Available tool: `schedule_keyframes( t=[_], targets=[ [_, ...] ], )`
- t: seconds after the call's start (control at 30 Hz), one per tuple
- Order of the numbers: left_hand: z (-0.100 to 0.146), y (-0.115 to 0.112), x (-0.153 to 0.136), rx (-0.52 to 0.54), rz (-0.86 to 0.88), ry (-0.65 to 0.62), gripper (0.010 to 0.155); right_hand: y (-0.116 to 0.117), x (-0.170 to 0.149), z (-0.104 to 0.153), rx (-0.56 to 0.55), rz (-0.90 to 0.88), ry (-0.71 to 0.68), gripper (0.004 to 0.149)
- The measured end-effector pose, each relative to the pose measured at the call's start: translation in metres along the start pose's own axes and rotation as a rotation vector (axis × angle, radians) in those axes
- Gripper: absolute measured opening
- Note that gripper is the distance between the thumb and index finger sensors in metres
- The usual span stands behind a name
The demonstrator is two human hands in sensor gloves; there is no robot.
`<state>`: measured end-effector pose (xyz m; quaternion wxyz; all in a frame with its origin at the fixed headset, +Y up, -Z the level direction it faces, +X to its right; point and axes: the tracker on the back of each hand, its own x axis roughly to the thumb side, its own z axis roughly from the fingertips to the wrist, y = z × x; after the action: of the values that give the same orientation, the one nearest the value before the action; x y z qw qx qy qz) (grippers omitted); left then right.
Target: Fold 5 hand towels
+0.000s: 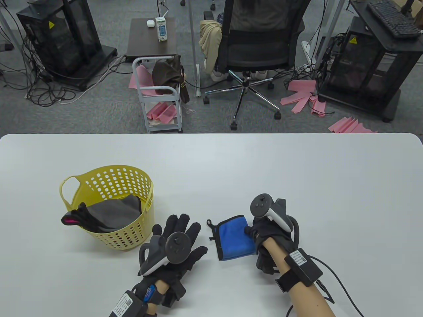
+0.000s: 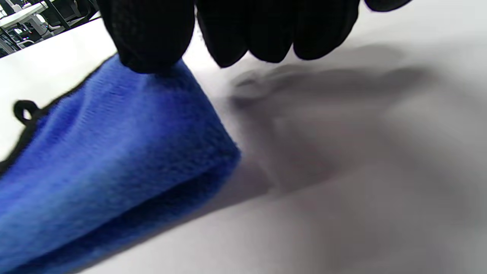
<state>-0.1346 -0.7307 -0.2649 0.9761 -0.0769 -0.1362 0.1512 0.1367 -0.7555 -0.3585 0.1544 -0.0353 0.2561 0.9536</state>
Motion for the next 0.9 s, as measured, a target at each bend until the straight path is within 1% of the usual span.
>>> schedule_keyframes(
  t=[0.07,0.1,0.17,0.23,0.27,0.33,0.43,0.5,0.6,0.63,0.73,0.8,0.9],
  targets=[
    [0.0,0.0,0.0,0.001,0.0,-0.001,0.078,0.004,0.002,-0.001,-0.008,0.029,0.008,0.056],
    [0.0,0.0,0.001,-0.001,0.0,-0.002,0.078,0.006,0.004,0.0,-0.029,0.055,0.031,0.055],
    [0.0,0.0,0.001,-0.003,0.001,-0.003,0.078,0.009,0.008,0.001,-0.083,0.124,0.037,0.052],
    [0.0,-0.001,0.001,-0.006,-0.001,-0.004,0.078,0.014,0.012,0.002,-0.127,0.154,0.041,0.048],
    [0.0,-0.001,0.002,-0.01,-0.004,-0.005,0.078,0.017,0.014,0.004,-0.161,0.155,0.03,0.045],
    [-0.001,-0.003,0.002,-0.015,-0.01,-0.007,0.078,0.021,0.016,0.006,-0.191,0.117,0.016,0.039],
    [-0.002,-0.005,0.004,-0.025,-0.019,-0.012,0.078,0.023,0.018,0.008,-0.227,0.125,0.002,0.037],
    [-0.002,-0.006,0.004,-0.031,-0.026,-0.012,0.078,0.022,0.016,0.01,-0.213,0.09,-0.002,0.037],
    [-0.001,-0.007,0.004,-0.033,-0.027,-0.008,0.077,0.011,0.005,0.013,-0.199,-0.054,-0.038,0.038],
    [-0.001,-0.007,0.004,-0.034,-0.026,-0.007,0.077,0.004,-0.001,0.014,-0.202,-0.111,-0.042,0.038],
    [-0.001,-0.006,0.005,-0.035,-0.027,-0.004,0.077,-0.019,-0.023,0.01,-0.218,-0.193,-0.033,0.038],
    [-0.001,-0.006,0.005,-0.039,-0.027,-0.004,0.078,-0.033,-0.04,0.005,-0.258,-0.22,-0.056,0.039],
    [-0.001,-0.006,0.006,-0.041,-0.027,-0.007,0.077,-0.054,-0.072,-0.003,-0.345,-0.247,-0.032,0.041]
  ],
)
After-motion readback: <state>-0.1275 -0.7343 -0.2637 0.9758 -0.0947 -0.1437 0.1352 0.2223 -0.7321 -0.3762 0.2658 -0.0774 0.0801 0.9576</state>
